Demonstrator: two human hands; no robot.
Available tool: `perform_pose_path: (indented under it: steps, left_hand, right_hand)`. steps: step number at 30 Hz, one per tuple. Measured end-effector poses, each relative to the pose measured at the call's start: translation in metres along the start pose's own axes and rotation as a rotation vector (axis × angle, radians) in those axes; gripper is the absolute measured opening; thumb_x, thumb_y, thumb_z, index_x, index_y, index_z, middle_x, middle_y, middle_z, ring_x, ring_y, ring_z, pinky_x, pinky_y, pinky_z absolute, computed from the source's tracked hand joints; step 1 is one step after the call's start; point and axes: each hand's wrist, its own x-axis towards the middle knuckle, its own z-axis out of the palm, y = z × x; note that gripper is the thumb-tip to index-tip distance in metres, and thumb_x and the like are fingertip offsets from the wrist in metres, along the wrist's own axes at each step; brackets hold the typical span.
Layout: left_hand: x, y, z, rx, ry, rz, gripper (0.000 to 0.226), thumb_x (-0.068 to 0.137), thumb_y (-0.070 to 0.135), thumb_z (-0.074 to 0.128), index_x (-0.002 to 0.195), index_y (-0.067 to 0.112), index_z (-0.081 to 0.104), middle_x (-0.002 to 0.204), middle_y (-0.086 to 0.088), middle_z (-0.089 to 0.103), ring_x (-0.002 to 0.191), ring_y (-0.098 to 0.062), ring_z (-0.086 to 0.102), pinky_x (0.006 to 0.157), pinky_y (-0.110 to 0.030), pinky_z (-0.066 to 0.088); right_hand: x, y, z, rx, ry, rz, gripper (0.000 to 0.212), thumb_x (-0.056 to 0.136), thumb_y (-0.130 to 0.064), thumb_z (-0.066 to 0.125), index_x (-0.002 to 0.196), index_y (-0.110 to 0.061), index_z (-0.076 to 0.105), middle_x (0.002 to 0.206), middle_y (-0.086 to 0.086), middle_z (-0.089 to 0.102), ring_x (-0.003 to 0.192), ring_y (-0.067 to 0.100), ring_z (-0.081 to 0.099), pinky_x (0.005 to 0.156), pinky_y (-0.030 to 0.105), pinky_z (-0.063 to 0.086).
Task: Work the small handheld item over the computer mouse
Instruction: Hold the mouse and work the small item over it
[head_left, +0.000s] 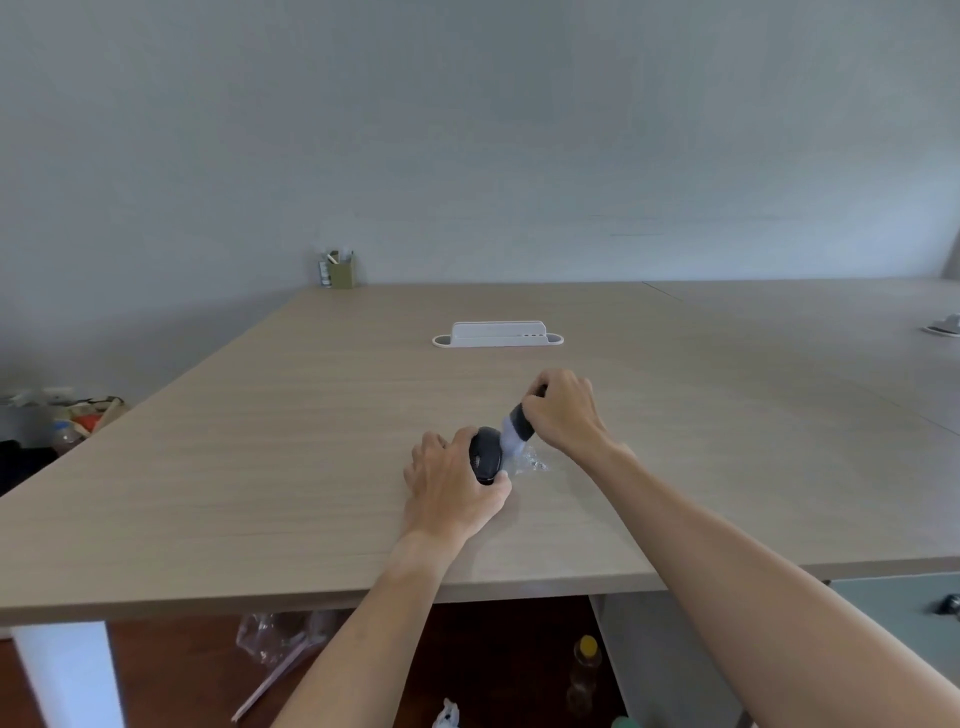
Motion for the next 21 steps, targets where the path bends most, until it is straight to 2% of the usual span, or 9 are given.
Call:
perform_pose_path:
  steps: [2, 4, 8, 11, 14, 16, 19, 21]
  left_hand:
    - [0.001, 0.000, 0.001, 0.002, 0.005, -0.012, 0.045, 0.074, 0.050, 0.063, 0.116, 0.036, 0.052, 0.100, 0.002, 0.044, 0.102, -0.022, 0.045, 0.091, -0.031, 0.034]
    - [0.001, 0.001, 0.002, 0.009, 0.010, -0.026, 0.047, 0.073, 0.054, 0.063, 0.114, 0.034, 0.052, 0.100, 0.002, 0.045, 0.103, -0.022, 0.045, 0.092, -0.033, 0.036]
    - [0.001, 0.001, 0.003, 0.023, 0.007, -0.029, 0.050, 0.073, 0.055, 0.063, 0.115, 0.028, 0.052, 0.100, -0.001, 0.048, 0.104, -0.025, 0.047, 0.091, -0.035, 0.037]
    - [0.001, 0.002, 0.002, 0.012, -0.005, -0.032, 0.051, 0.073, 0.054, 0.064, 0.117, 0.031, 0.052, 0.101, -0.001, 0.049, 0.104, -0.025, 0.048, 0.093, -0.035, 0.038]
    - [0.001, 0.002, 0.002, -0.002, -0.001, -0.048, 0.050, 0.072, 0.055, 0.066, 0.114, 0.032, 0.053, 0.100, 0.000, 0.051, 0.105, -0.025, 0.050, 0.092, -0.034, 0.036]
    - [0.002, 0.002, 0.003, 0.004, 0.007, -0.053, 0.052, 0.071, 0.057, 0.067, 0.112, 0.028, 0.053, 0.099, 0.000, 0.052, 0.105, -0.026, 0.051, 0.091, -0.034, 0.036]
    - [0.001, 0.002, 0.005, 0.014, 0.014, -0.047, 0.057, 0.069, 0.060, 0.068, 0.108, 0.023, 0.051, 0.098, 0.000, 0.054, 0.103, -0.027, 0.053, 0.090, -0.036, 0.040]
    - [0.001, 0.001, 0.005, 0.023, 0.022, -0.039, 0.063, 0.067, 0.064, 0.068, 0.111, 0.023, 0.051, 0.103, 0.000, 0.052, 0.105, -0.024, 0.051, 0.090, -0.035, 0.040]
  right_hand:
    - [0.001, 0.000, -0.003, 0.040, 0.036, 0.002, 0.023, 0.074, 0.001, 0.049, 0.079, 0.006, 0.071, 0.081, 0.015, 0.073, 0.081, 0.029, 0.061, 0.058, 0.031, 0.047]
    - [-0.001, 0.000, -0.004, 0.111, -0.017, 0.013, 0.021, 0.077, -0.001, 0.052, 0.079, 0.001, 0.073, 0.079, 0.008, 0.072, 0.078, 0.024, 0.059, 0.054, 0.024, 0.041]
    - [-0.010, 0.003, -0.002, 0.160, -0.229, 0.038, 0.018, 0.078, -0.005, 0.055, 0.077, 0.000, 0.072, 0.070, 0.001, 0.066, 0.066, 0.020, 0.054, 0.055, 0.026, 0.041]
    - [-0.013, 0.006, 0.000, 0.084, -0.121, 0.005, 0.024, 0.079, -0.001, 0.051, 0.081, 0.000, 0.074, 0.083, 0.006, 0.074, 0.082, 0.023, 0.061, 0.056, 0.025, 0.043]
    - [-0.010, 0.002, -0.002, 0.090, 0.028, 0.007, 0.024, 0.078, 0.001, 0.049, 0.080, 0.000, 0.074, 0.081, 0.009, 0.072, 0.085, 0.027, 0.062, 0.060, 0.026, 0.041]
    - [-0.009, -0.002, -0.003, 0.125, -0.012, 0.000, 0.023, 0.077, 0.000, 0.052, 0.077, -0.002, 0.074, 0.077, 0.007, 0.071, 0.082, 0.025, 0.062, 0.058, 0.025, 0.042]
    - [-0.013, -0.003, -0.002, 0.096, -0.185, -0.034, 0.021, 0.078, -0.002, 0.054, 0.077, -0.003, 0.075, 0.079, 0.005, 0.074, 0.080, 0.021, 0.062, 0.059, 0.026, 0.046]
    - [-0.014, 0.001, 0.003, 0.049, -0.174, -0.042, 0.023, 0.078, -0.001, 0.052, 0.079, -0.002, 0.075, 0.083, 0.007, 0.075, 0.084, 0.024, 0.064, 0.062, 0.029, 0.048]
